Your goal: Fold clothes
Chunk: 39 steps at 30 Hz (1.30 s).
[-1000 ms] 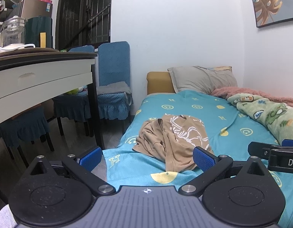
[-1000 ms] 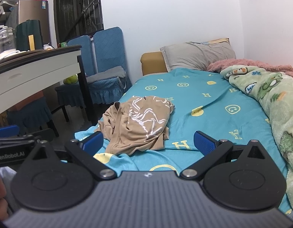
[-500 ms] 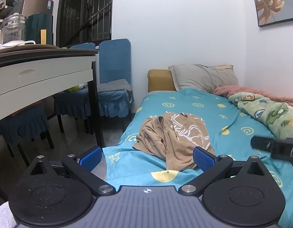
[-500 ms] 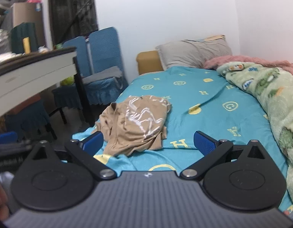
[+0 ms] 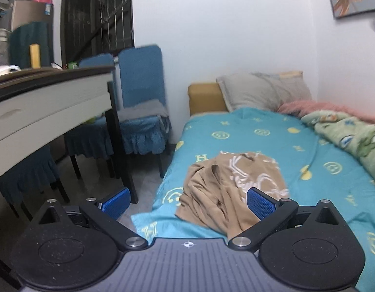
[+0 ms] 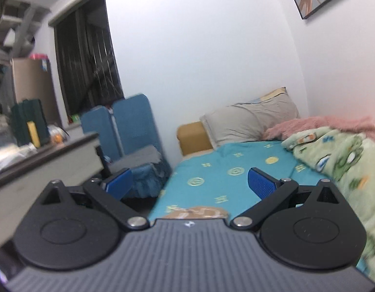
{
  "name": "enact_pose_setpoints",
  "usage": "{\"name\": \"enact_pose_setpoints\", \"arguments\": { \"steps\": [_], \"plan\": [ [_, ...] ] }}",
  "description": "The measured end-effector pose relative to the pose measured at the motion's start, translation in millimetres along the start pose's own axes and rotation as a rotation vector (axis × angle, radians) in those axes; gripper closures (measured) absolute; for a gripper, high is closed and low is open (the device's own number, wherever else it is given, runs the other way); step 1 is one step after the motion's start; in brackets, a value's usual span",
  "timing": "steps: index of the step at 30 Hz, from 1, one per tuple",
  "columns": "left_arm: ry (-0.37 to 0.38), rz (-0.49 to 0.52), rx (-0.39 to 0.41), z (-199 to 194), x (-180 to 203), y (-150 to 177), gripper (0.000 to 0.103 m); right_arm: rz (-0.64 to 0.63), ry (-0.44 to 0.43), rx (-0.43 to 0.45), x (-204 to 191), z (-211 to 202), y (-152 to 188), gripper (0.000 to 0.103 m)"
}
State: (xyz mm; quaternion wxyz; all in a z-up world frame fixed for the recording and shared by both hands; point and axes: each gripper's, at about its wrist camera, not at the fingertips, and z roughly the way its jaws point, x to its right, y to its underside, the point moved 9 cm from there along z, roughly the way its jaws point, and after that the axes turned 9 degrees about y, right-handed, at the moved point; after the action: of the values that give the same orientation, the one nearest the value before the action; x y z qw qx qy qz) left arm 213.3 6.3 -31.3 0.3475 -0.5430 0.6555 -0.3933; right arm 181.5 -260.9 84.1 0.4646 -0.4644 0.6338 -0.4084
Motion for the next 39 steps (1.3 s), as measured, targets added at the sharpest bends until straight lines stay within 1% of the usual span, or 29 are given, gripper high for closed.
{"name": "enact_pose_setpoints", "arguments": {
  "steps": [2, 6, 7, 9, 11, 13, 14, 16, 18, 20, 21, 22, 23, 25, 26, 27, 29, 31, 35, 36, 39],
  "plan": [
    [0.004, 0.003, -0.011, 29.7, -1.2, -2.2, 0.0, -0.012, 0.028, -0.025, 18.3, 16.1, 7.9, 0.0],
    [0.013, 0.01, -0.034, 89.0, -3.7, -6.5, 0.003, 0.055, 0.052, -0.08, 51.6, 43.4, 58.7, 0.0],
    [0.015, 0.012, -0.04, 103.8, -4.3, -7.6, 0.004, 0.062, 0.049, -0.102, 54.9, 50.7, 74.2, 0.0],
    [0.019, 0.015, -0.051, 133.5, -5.5, -9.8, 0.007, 0.055, 0.047, -0.181, 54.5, 64.8, 105.3, 0.0],
    [0.023, 0.019, -0.063, 163.1, -6.7, -11.9, 0.009, 0.051, 0.023, -0.232, 50.0, 72.3, 127.4, 0.0],
    [0.029, 0.018, -0.072, 191.1, -8.3, -13.5, 0.015, 0.023, -0.001, -0.266, 41.5, 79.9, 142.1, 0.0],
    [0.035, 0.004, -0.071, 200.5, -10.1, -12.6, 0.019, 0.007, -0.01, -0.275, 37.0, 84.4, 147.5, 0.0],
    [0.058, -0.034, -0.09, 219.9, -12.8, -8.2, 0.023, -0.007, -0.014, -0.292, 32.5, 98.2, 154.4, 0.0],
    [0.075, -0.063, -0.122, 236.8, -13.8, -1.3, 0.037, -0.011, -0.018, -0.316, 29.1, 113.2, 161.0, 0.0],
    [0.098, -0.087, -0.144, 249.7, -14.0, 5.3, 0.045, 0.0, -0.027, -0.342, 28.0, 126.2, 168.6, 0.0],
    [0.116, -0.098, -0.14, 253.2, -14.0, 7.2, 0.048, 0.0, -0.028, -0.354, 27.8, 130.3, 173.4, 0.0],
    [0.128, -0.104, -0.126, 255.1, -15.0, 7.7, 0.051, -0.004, -0.028, -0.365, 27.4, 133.5, 178.1, 0.0],
    [0.141, -0.112, -0.112, 256.4, -15.8, 8.0, 0.057, -0.011, -0.028, -0.375, 26.8, 135.6, 182.9, 0.0],
    [0.169, -0.136, -0.09, 256.0, -15.7, 6.9, 0.074, -0.025, -0.029, -0.391, 25.4, 138.8, 190.8, 0.0],
    [0.187, -0.145, -0.083, 253.4, -14.4, 5.3, 0.09, -0.03, -0.032, -0.394, 24.4, 138.9, 192.4, 0.0],
    [0.199, -0.15, -0.068, 249.3, -13.9, 1.9, 0.098, -0.034, -0.035, -0.397, 23.5, 138.9, 193.9, 0.0],
    [0.216, -0.146, -0.014, 232.7, -11.4, -8.5, 0.101, -0.047, -0.04, -0.397, 21.1, 138.2, 195.8, 0.0],
    [0.227, -0.136, 0.049, 211.7, -7.0, -22.1, 0.101, -0.07, -0.044, -0.379, 17.5, 134.8, 194.3, 0.0],
    [0.273, -0.093, 0.175, 150.3, 14.7, -47.4, 0.101, -0.106, -0.056, -0.334, 9.4, 125.0, 186.3, 0.0],
    [0.287, -0.081, 0.2, 133.8, 21.1, -50.8, 0.102, -0.113, -0.065, -0.321, 6.2, 121.5, 183.7, 0.0],
    [0.325, -0.084, 0.242, 99.0, 30.8, -51.0, 0.102, -0.139, -0.096, -0.283, -7.5, 107.7, 175.1, 0.0]
  ]
}}
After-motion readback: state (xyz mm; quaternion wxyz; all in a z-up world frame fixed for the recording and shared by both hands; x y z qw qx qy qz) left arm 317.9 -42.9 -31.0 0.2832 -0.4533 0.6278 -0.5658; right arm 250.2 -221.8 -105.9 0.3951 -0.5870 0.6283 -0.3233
